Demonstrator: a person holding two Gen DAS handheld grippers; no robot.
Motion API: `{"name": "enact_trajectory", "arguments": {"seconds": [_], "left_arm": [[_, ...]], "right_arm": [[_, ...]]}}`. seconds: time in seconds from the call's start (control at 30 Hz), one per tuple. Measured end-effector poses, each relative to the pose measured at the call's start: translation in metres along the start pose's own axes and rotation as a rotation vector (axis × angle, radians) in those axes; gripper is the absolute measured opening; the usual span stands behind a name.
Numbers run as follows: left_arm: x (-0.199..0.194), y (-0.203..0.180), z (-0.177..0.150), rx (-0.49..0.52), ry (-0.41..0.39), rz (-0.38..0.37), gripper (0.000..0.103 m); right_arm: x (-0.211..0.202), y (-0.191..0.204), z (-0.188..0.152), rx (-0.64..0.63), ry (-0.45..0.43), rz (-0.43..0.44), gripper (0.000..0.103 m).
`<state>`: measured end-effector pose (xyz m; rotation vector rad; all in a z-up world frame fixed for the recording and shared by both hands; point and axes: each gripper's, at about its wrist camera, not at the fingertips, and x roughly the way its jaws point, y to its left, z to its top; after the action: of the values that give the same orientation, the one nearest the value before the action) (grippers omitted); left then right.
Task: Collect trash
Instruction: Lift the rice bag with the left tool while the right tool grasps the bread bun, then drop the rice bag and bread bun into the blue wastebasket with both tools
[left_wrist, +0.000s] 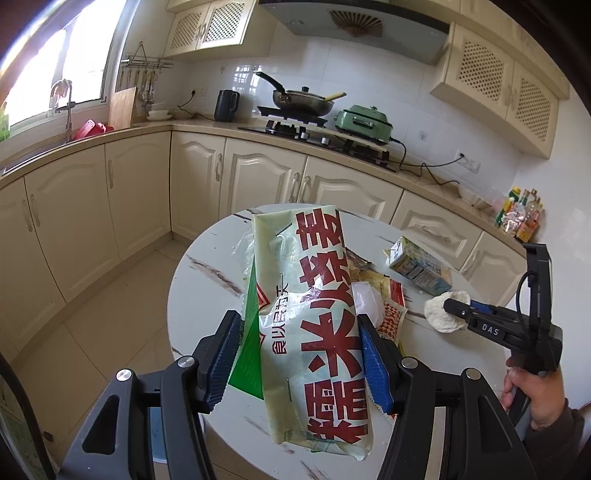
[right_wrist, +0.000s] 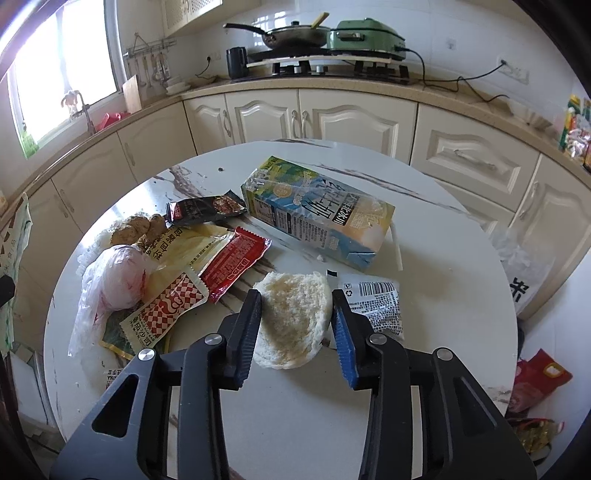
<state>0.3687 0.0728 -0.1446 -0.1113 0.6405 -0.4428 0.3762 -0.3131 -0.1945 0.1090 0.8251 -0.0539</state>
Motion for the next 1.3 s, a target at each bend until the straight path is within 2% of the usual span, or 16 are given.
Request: {"name": "enact_trajectory", "arguments": {"seconds": [0.17, 0.27, 0.33, 0.43, 0.57, 0.73, 0.83, 0.93, 1.13, 1.3], "left_arm": [[-0.040, 0.012, -0.015, -0.009, -0.021, 0.008, 0.058], [-0.066, 0.022, -0.024, -0.021, -0.034, 0.024, 0.058], [-0.083, 0.031, -0.032, -0.033, -0.043, 0.036, 0.058], [-0.109, 0.048, -0.046, -0.053, -0.054, 0.071, 0.058], [-0.134, 0.080, -0.063, -0.103, -0.037, 0.151, 0.058], [-0.143, 0.129, -0.098, -0.152, 0.034, 0.275, 0.058], [-0.136, 0.160, -0.121, -0.207, 0.097, 0.309, 0.058], [-0.116, 0.187, -0.144, -0.239, 0.179, 0.324, 0.058], [-0.066, 0.224, -0.177, -0.279, 0.319, 0.299, 0.059], [-0.041, 0.234, -0.177, -0.288, 0.375, 0.309, 0.063]], "right_arm": [[-0.024, 0.007, 0.000, 0.011, -0.049, -0.003, 0.036], [-0.048, 0.025, 0.003, 0.001, -0.104, 0.030, 0.036], [-0.063, 0.048, 0.008, -0.031, -0.139, 0.062, 0.036], [-0.077, 0.096, 0.013, -0.089, -0.169, 0.158, 0.036], [-0.072, 0.172, 0.010, -0.171, -0.153, 0.305, 0.036], [-0.033, 0.275, -0.010, -0.269, -0.077, 0.459, 0.036], [0.002, 0.335, -0.029, -0.325, -0.020, 0.505, 0.036], [0.044, 0.379, -0.050, -0.361, 0.042, 0.495, 0.036], [0.135, 0.418, -0.083, -0.382, 0.168, 0.424, 0.036], [0.180, 0.418, -0.087, -0.337, 0.224, 0.412, 0.038]]}}
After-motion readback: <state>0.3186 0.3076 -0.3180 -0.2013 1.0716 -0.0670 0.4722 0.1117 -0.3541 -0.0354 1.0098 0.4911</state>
